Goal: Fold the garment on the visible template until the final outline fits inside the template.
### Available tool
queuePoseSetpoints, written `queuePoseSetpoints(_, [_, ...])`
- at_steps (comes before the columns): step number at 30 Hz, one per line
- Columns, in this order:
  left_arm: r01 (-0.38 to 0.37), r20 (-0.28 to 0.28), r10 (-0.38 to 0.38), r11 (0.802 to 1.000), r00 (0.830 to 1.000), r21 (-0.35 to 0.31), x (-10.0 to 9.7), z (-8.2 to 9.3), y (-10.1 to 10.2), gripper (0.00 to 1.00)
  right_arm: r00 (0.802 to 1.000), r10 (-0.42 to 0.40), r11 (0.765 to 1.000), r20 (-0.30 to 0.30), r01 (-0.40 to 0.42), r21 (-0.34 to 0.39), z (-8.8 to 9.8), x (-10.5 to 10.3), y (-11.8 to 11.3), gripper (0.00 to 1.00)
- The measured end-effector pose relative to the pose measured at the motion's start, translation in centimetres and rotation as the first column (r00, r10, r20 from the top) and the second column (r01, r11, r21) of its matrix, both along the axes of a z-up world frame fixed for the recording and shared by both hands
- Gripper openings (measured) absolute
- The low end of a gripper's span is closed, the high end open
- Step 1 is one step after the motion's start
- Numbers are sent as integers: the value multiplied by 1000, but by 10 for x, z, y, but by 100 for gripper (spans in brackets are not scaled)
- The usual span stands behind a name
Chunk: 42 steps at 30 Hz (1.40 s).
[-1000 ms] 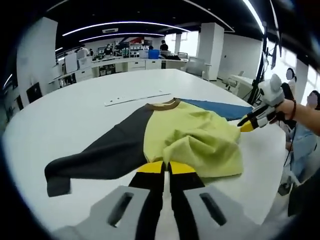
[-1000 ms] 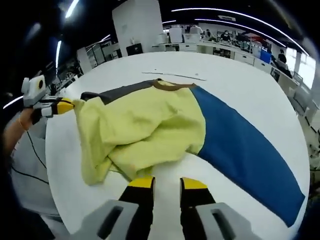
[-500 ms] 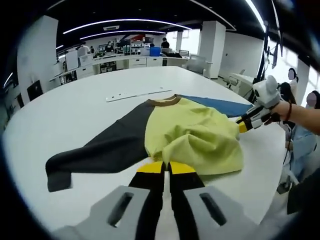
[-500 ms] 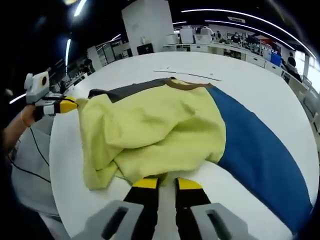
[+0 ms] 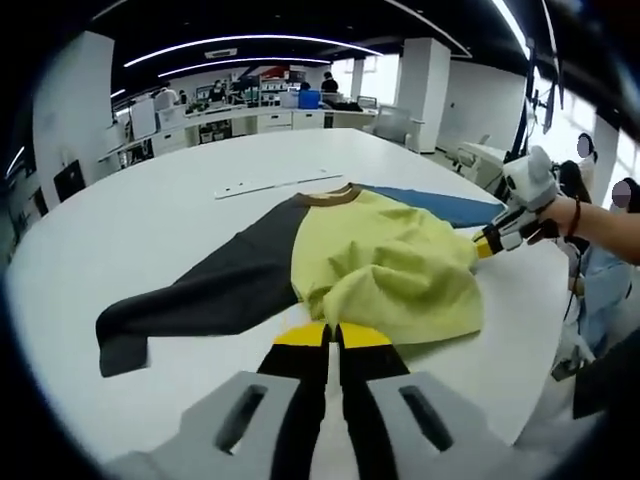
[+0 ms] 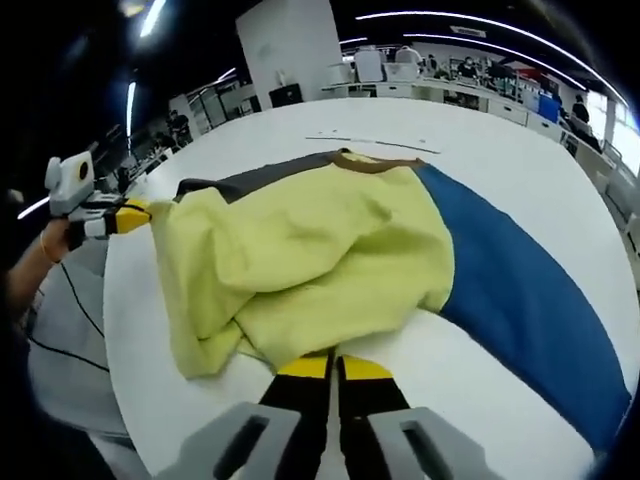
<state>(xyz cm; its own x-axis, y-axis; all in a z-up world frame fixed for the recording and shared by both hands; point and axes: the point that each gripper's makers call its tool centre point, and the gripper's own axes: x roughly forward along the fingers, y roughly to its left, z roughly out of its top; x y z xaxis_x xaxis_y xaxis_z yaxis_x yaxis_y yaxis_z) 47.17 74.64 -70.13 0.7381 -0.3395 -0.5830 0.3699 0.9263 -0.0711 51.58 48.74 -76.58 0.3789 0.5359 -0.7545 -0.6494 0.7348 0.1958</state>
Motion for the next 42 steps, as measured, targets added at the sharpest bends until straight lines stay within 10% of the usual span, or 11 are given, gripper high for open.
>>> queuePoseSetpoints(19, [25,-44,-26,999,999,-22,-58,-3,-6,0,996,-13,999,91,17,-43,30,-57,-36,0])
queuePoseSetpoints(42, [14,-123,-18,999,992,-33,-120,-20,-7,0,991,-125,991,39,127,-48,21,-127,-68,0])
